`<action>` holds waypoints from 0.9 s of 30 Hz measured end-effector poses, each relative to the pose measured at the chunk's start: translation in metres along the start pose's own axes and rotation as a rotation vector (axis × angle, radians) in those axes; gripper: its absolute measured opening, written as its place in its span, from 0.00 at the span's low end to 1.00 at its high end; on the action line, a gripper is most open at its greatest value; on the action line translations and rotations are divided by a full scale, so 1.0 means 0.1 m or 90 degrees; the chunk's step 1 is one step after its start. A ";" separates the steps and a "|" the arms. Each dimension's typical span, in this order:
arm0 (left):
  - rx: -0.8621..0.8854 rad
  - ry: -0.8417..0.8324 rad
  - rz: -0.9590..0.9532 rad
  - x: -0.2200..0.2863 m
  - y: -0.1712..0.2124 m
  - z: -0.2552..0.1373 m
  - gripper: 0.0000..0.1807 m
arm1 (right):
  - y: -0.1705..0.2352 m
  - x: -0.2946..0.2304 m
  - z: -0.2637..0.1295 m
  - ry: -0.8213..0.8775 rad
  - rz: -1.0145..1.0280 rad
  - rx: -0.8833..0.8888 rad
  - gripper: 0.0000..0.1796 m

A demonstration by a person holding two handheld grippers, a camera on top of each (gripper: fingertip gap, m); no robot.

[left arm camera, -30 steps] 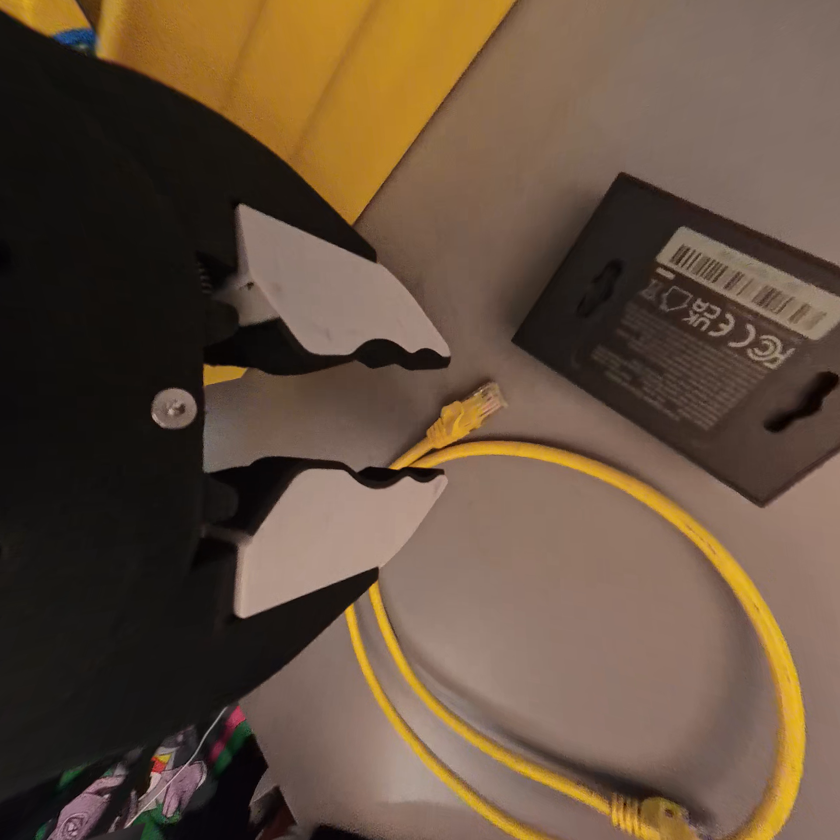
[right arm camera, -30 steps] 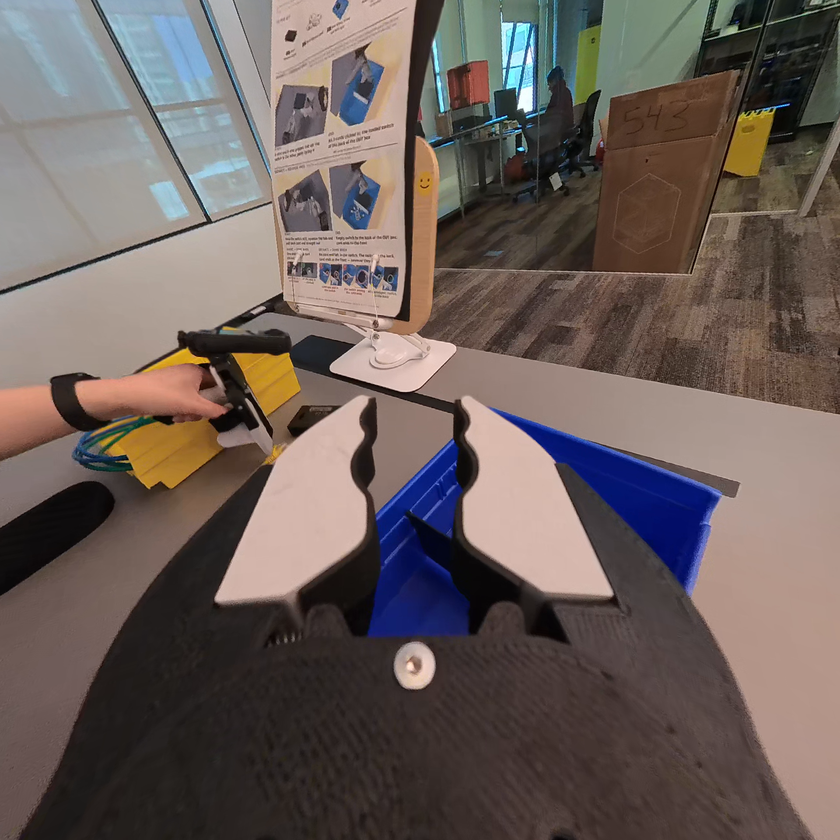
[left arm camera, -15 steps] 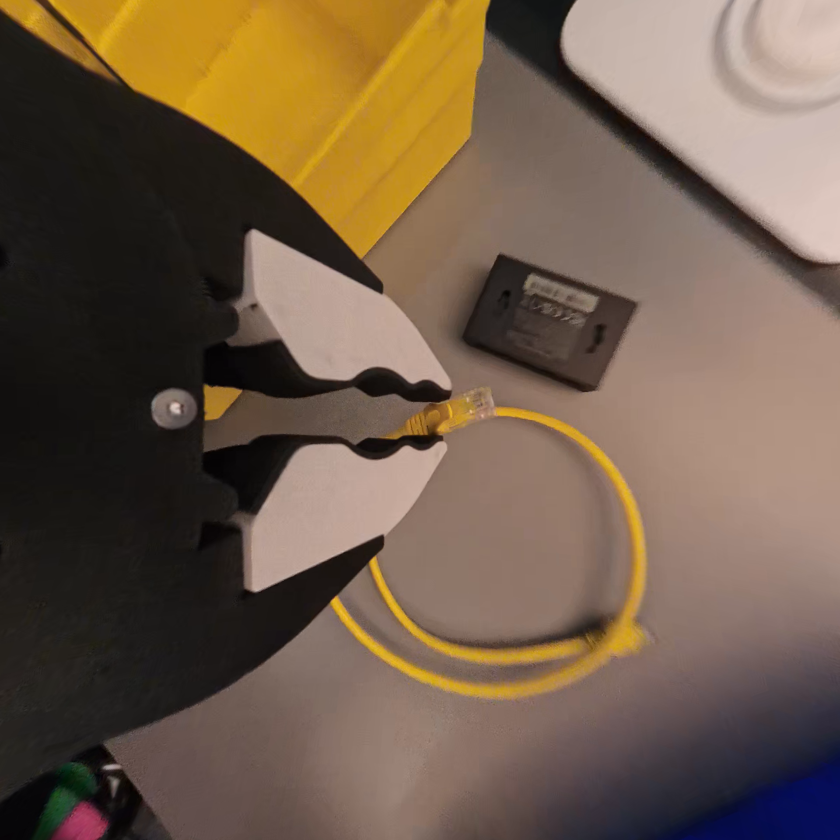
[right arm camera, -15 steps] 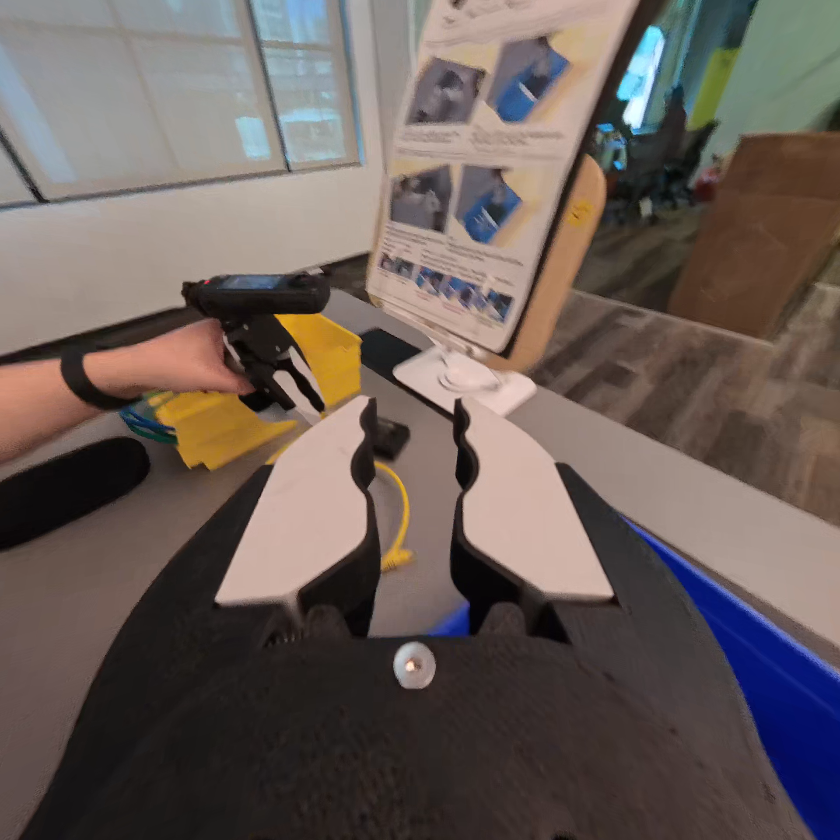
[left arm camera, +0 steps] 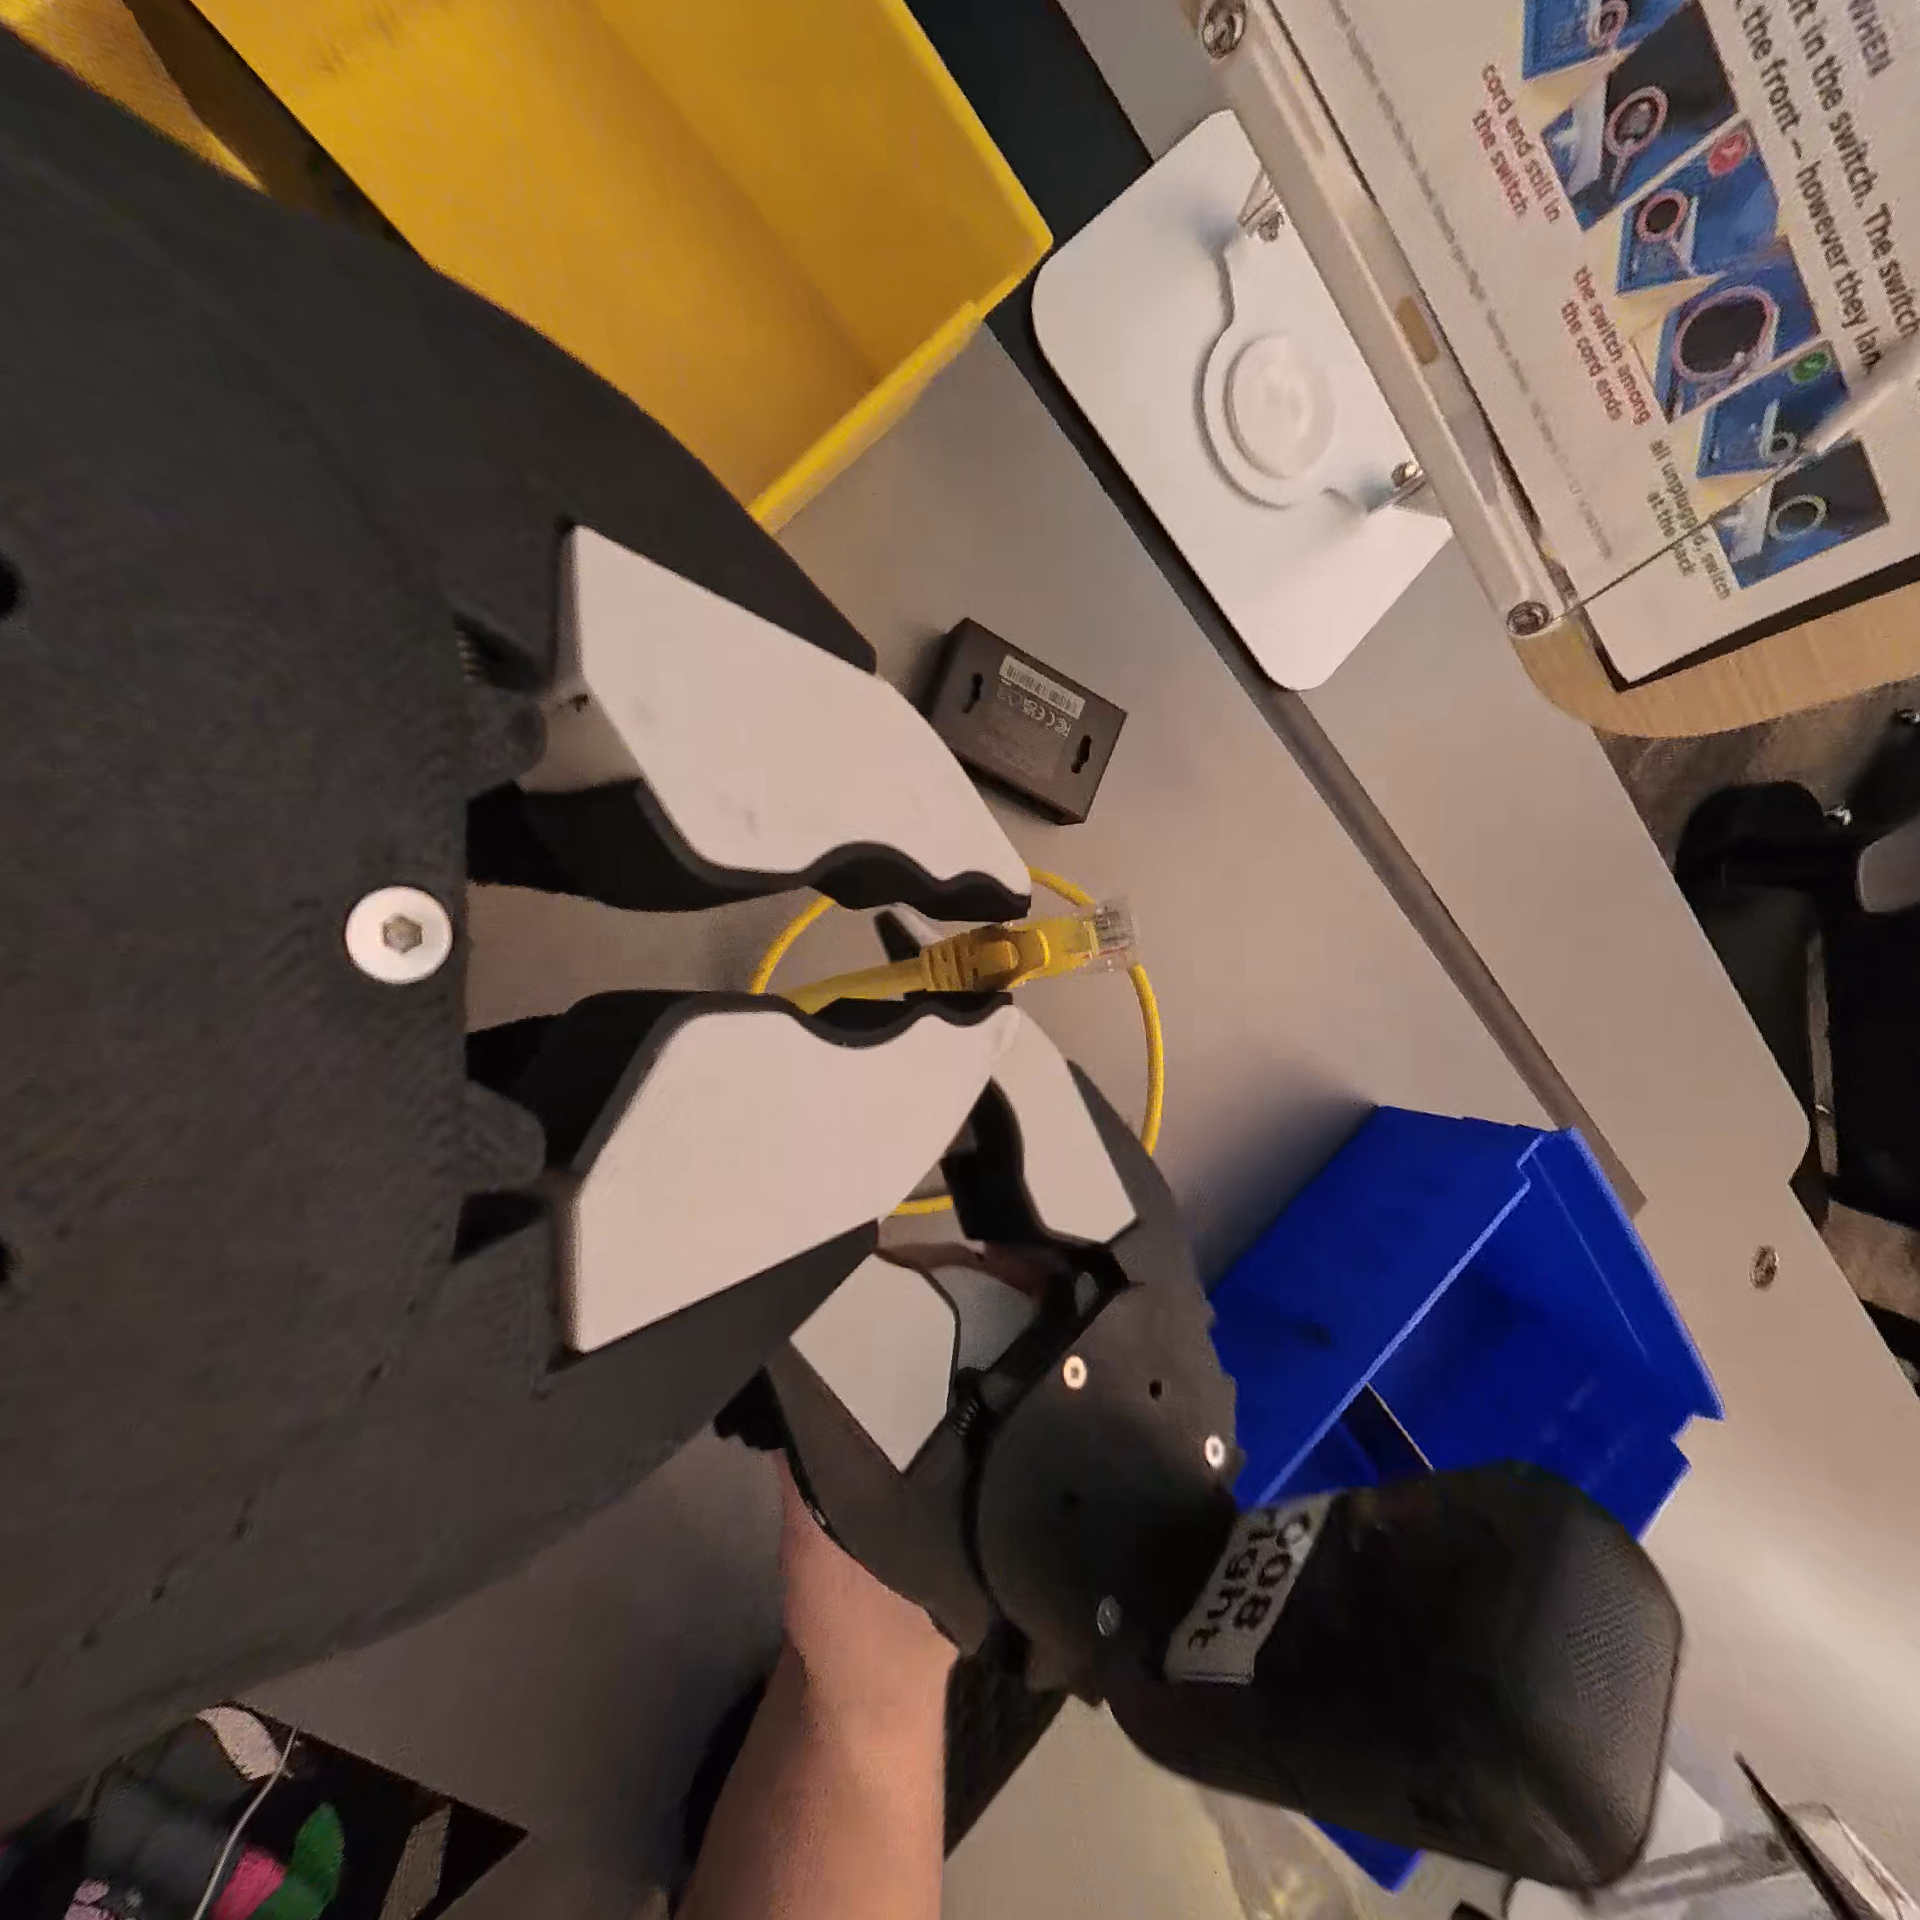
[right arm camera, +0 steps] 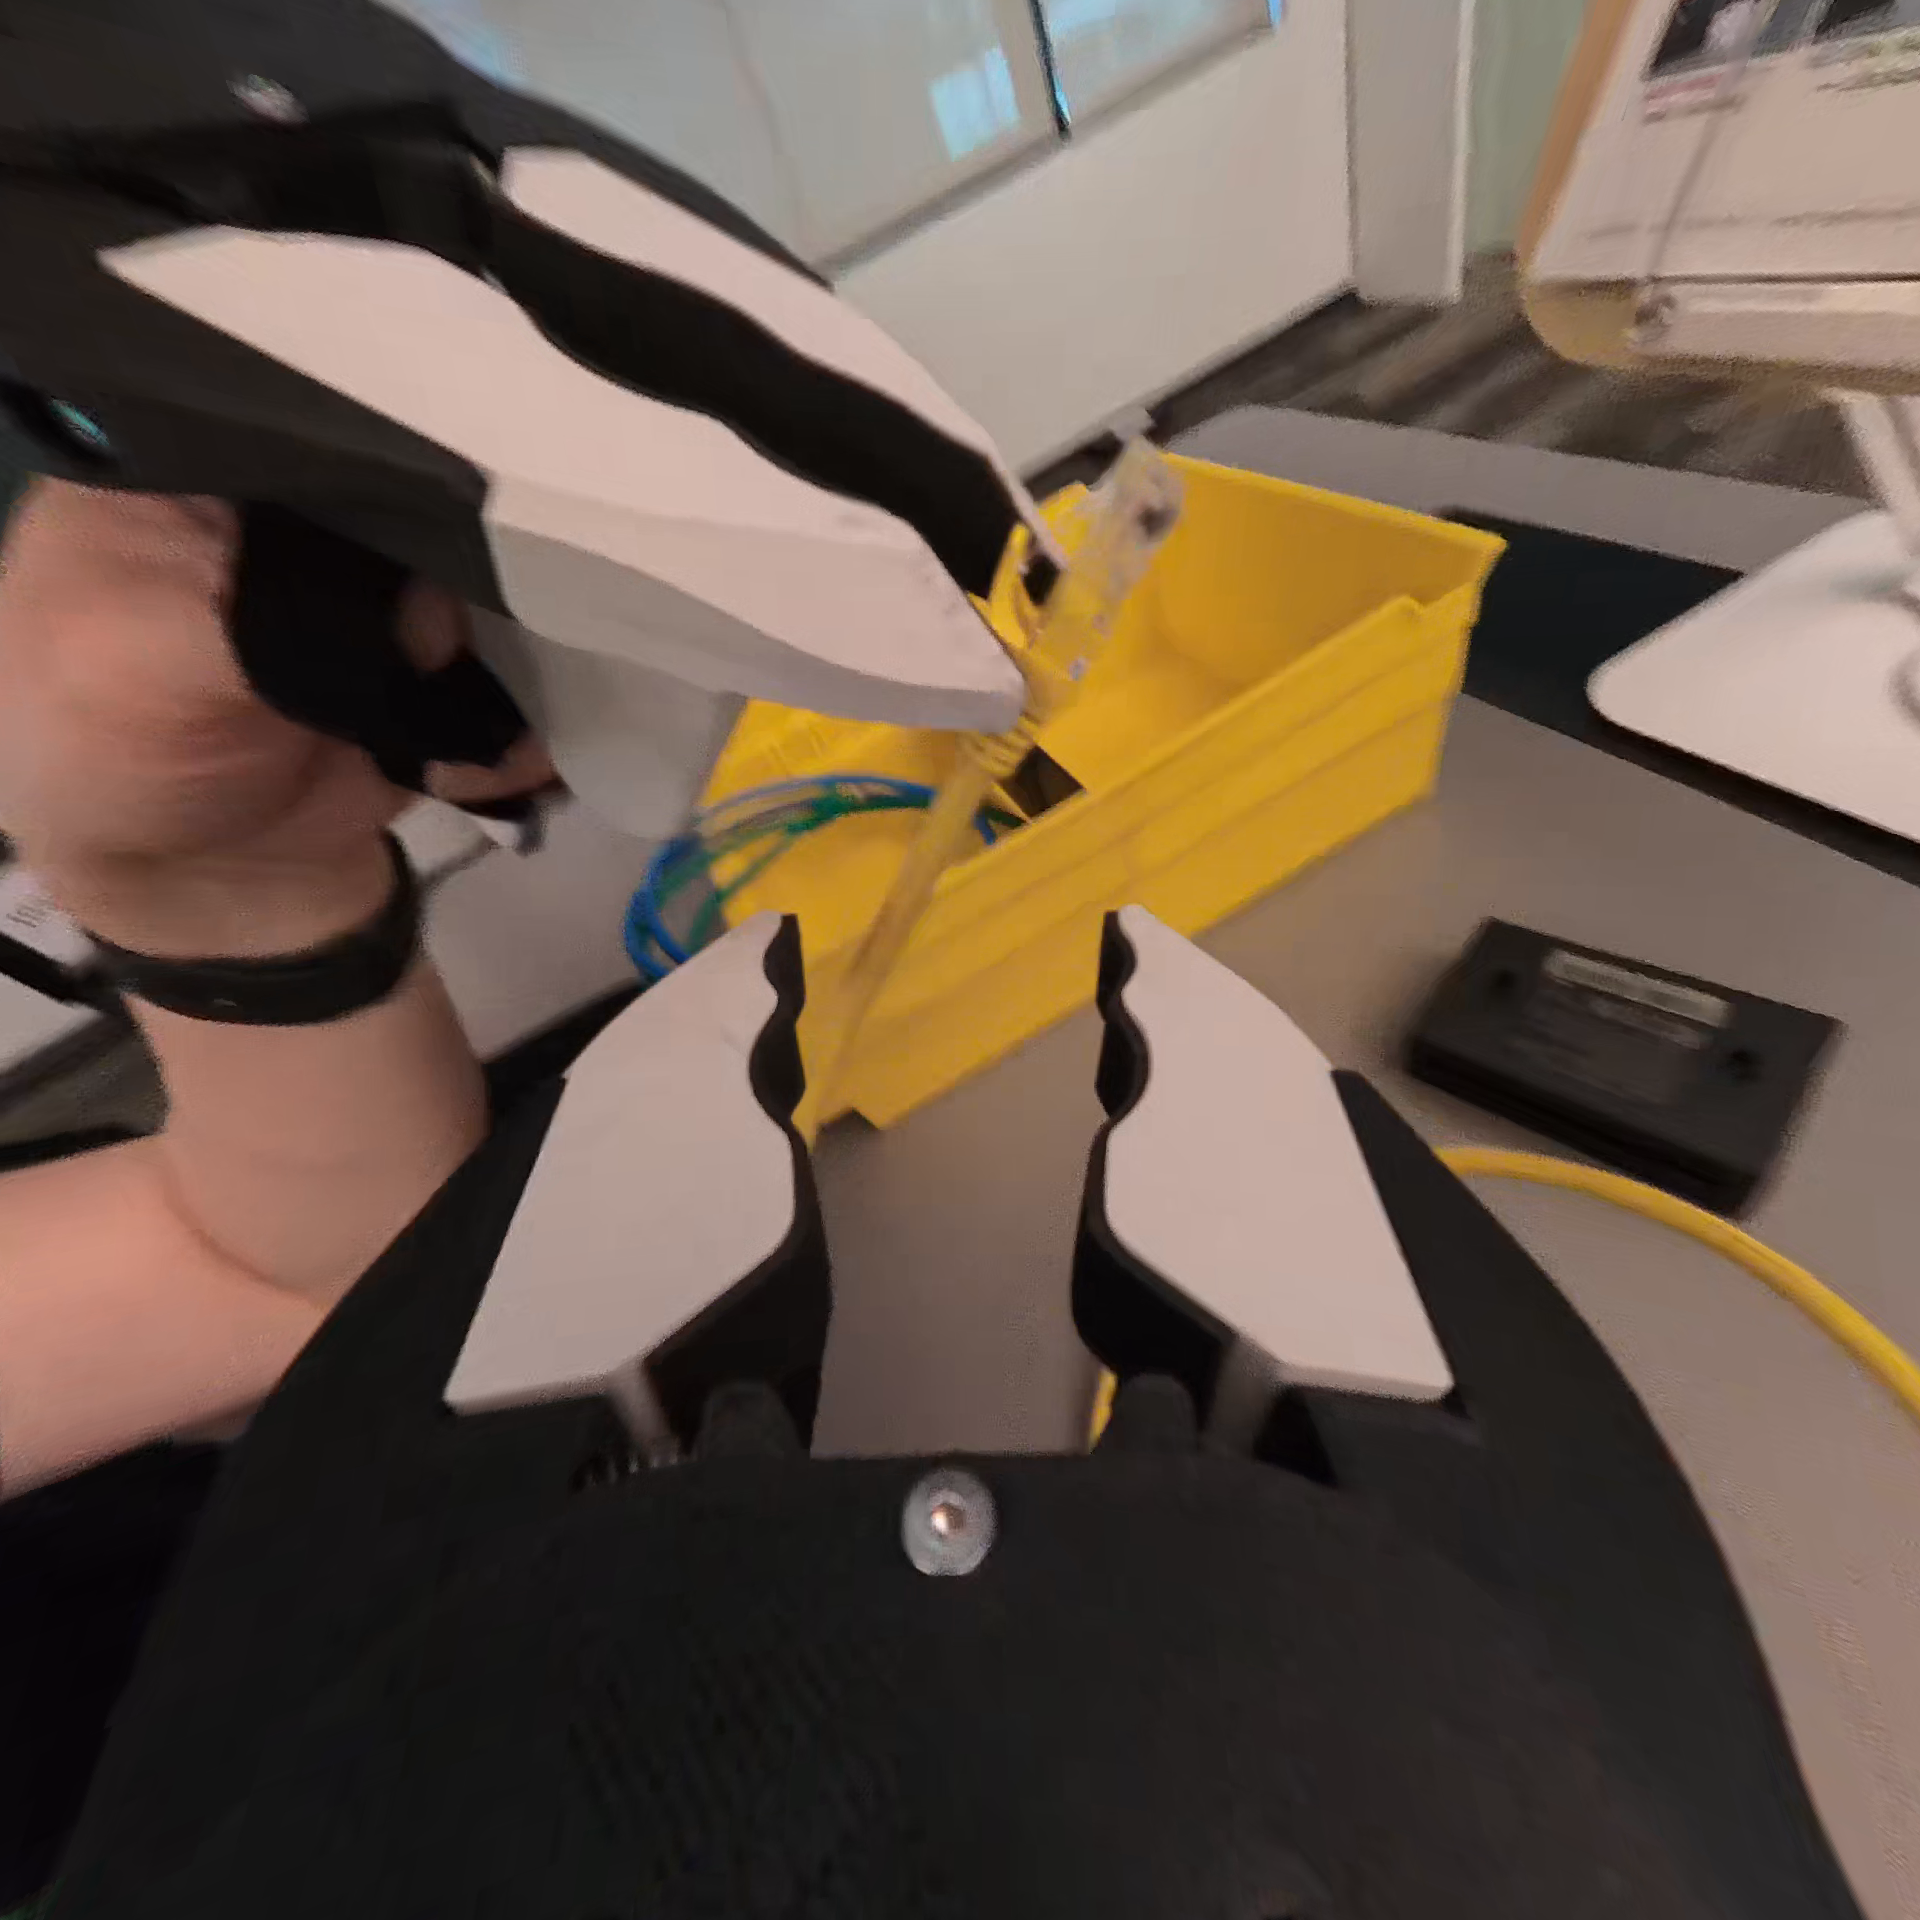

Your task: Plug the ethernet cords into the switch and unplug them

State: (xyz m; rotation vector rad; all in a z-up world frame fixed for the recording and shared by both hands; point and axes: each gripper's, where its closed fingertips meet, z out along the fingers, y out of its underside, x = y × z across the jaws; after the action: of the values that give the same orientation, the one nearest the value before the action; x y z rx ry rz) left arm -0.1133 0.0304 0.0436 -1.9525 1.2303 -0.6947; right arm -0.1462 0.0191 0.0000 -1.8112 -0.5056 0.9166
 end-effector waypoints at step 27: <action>0.070 0.606 -0.076 0.91 -0.10 -0.08 0.09 | 0.06 -0.45 -0.64 -0.275 -0.012 -0.192 0.04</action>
State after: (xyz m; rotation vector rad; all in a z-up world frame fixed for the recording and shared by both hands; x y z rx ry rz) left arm -0.0779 -0.0524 0.0622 -1.6191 1.5410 -1.8396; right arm -0.1251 -0.0529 0.0239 -1.8692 -0.9733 1.2821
